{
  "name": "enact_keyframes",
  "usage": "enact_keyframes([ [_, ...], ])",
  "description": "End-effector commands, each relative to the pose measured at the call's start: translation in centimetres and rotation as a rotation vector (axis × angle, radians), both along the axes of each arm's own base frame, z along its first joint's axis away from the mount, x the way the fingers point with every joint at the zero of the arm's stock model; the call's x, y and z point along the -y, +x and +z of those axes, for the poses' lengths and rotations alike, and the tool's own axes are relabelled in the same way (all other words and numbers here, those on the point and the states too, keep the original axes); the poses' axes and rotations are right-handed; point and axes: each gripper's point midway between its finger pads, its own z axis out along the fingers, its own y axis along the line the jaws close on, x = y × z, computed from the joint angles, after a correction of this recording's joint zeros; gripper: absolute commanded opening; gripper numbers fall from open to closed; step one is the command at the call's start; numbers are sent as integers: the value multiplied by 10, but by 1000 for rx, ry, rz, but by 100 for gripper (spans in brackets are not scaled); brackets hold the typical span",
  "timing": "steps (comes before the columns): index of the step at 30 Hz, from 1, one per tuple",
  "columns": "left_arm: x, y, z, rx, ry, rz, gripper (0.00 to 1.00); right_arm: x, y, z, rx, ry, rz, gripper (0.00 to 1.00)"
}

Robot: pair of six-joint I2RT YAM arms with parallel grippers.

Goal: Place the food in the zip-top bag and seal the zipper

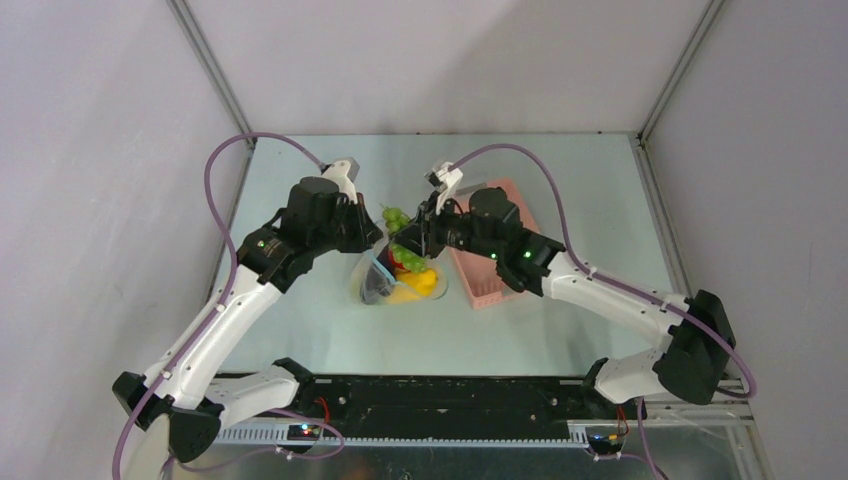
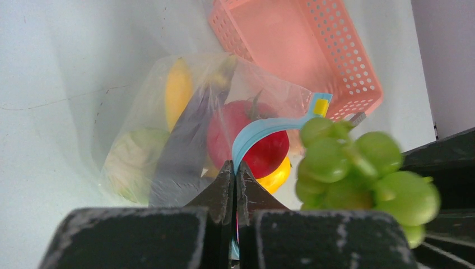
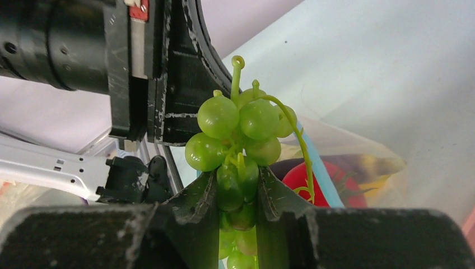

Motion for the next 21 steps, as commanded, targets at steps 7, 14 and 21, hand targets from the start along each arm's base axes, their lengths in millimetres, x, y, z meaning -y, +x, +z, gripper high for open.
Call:
enact_keyframes([
  [7, 4, 5, 19, 67, -51, -5, 1, -16, -12, -14, -18, -14, 48, 2],
  [14, 3, 6, 20, 71, -49, 3, 1, -18, -31, -45, -92, -83, 69, 3],
  [21, 3, 5, 22, 76, -57, 0, 1, -20, -39, -72, -142, -157, 80, 6],
])
